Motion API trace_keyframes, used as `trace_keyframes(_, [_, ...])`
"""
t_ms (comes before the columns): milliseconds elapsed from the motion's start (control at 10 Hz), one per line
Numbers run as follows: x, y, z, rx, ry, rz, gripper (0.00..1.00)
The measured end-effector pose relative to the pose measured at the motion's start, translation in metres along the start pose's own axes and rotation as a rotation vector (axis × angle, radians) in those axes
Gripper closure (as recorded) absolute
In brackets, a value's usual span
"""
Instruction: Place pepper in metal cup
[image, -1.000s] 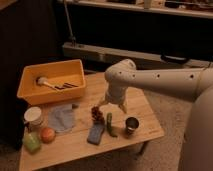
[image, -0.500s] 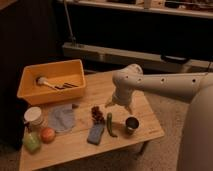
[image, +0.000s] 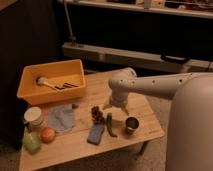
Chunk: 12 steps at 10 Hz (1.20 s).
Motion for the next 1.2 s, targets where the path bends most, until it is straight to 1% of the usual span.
trace_keyframes(200, [0.001, -0.004, 0.017, 0.006, 0.021, 0.019, 0.20])
trace_keyframes(500, [-0.004, 0.001, 0.021, 0.006, 0.029, 0.028, 0.20])
trace_keyframes(600, [-0.005, 0.005, 0.022, 0.009, 0.033, 0.025, 0.22])
trace_keyframes(700, [-0.006, 0.007, 0.023, 0.012, 0.036, 0.025, 0.28])
trace_keyframes(800, [-0.006, 0.008, 0.025, 0.015, 0.041, 0.027, 0.37])
trace_keyframes(900, [-0.006, 0.008, 0.027, 0.017, 0.045, 0.036, 0.41])
trace_keyframes(1200, [-0.003, 0.002, 0.034, 0.022, 0.060, 0.068, 0.41])
